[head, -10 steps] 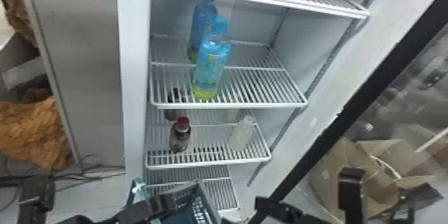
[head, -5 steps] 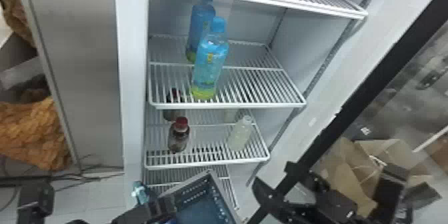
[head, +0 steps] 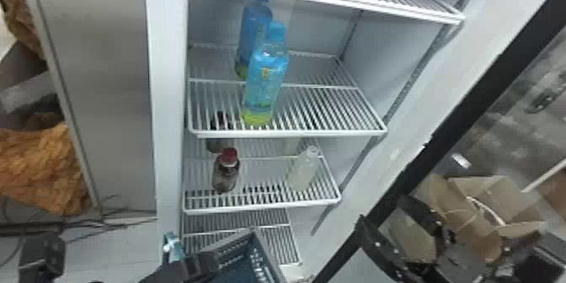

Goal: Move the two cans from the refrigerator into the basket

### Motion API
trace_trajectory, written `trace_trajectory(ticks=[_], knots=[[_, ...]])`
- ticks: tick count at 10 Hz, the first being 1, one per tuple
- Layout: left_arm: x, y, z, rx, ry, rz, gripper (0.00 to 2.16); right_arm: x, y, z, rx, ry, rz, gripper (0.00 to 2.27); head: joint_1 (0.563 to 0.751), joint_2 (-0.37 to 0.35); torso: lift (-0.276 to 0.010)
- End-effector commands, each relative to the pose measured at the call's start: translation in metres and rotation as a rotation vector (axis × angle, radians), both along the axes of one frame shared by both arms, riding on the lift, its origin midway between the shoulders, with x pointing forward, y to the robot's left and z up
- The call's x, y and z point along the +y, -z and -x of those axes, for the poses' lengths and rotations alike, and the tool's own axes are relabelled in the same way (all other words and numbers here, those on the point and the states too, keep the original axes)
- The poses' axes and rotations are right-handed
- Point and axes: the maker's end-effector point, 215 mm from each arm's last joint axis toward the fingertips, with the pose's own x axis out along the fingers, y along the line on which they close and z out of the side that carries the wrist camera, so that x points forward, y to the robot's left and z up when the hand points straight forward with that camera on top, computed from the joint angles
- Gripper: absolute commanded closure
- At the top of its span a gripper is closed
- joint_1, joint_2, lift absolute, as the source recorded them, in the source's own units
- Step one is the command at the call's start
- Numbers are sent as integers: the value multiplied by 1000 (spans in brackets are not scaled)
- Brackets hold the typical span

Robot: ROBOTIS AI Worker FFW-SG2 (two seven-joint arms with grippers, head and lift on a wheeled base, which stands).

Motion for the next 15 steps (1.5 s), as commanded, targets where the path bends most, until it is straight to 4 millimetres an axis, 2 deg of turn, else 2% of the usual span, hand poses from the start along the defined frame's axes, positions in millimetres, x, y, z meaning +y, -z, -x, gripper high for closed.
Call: trace_trajectory(ticks=[1, 4, 6, 8, 15], knots=[[2, 2, 1, 5, -5, -1, 1197, -21, -4, 7, -44, 46, 35, 113, 695, -350, -35], [3, 4, 3, 13, -7, -2, 1197, -40, 10, 22, -75, 76, 37, 114, 695, -350, -35], [6, 5, 4, 15, -10, -2, 1197, -45, 17, 31, -62, 92, 10, 114, 695, -350, -35], [7, 5, 5, 19, -12, 0, 1197, -45, 15, 39, -62, 96, -1, 114, 695, -350, -35], [10, 5, 8, 10, -13, -12, 1197, -41, 12, 36, -82, 99, -17, 122, 695, -350, -35]])
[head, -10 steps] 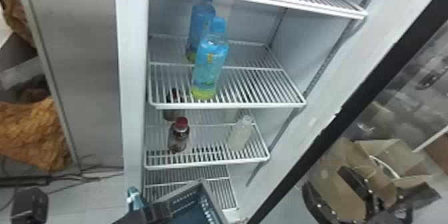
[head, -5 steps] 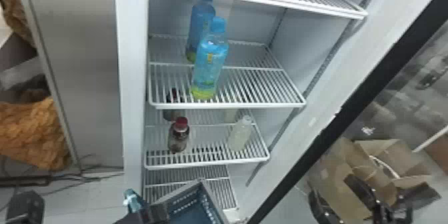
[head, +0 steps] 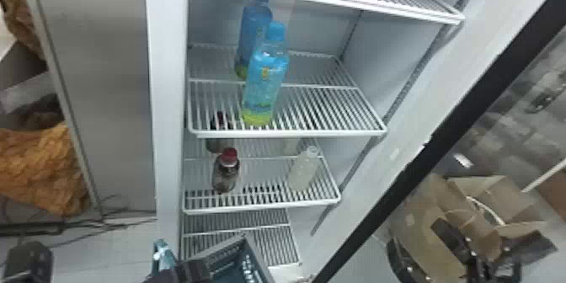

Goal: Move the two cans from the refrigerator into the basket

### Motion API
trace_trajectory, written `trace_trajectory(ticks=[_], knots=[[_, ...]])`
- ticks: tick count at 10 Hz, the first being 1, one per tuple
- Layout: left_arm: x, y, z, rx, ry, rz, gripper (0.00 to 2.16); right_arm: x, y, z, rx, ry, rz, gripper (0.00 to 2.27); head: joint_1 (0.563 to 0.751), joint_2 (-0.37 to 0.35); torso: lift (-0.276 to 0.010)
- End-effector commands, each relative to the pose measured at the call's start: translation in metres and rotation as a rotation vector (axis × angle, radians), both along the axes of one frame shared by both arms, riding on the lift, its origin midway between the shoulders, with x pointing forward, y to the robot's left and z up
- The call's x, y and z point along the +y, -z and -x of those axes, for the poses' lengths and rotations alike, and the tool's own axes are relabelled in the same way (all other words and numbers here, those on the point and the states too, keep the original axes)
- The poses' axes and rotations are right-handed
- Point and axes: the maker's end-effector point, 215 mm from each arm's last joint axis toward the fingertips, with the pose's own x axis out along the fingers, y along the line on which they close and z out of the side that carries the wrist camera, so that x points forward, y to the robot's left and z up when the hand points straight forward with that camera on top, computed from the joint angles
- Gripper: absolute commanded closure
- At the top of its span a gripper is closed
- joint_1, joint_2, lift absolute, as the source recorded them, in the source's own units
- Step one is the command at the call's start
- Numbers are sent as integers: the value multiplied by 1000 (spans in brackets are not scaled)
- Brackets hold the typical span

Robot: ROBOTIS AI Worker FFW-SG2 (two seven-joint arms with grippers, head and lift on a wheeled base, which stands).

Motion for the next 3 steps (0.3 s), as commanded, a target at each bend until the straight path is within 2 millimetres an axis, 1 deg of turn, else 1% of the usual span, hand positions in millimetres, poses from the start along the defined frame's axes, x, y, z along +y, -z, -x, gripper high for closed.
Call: trace_trajectory(ticks=[1, 3], knots=[[-1, 1, 1, 2, 3, -3, 1197, 1, 2, -1, 0, -3, -5, 122, 695, -350, -35], [-1, 2, 2, 2, 10, -8, 1197, 2, 2, -3, -1, -6, -8, 122, 695, -350, -35]])
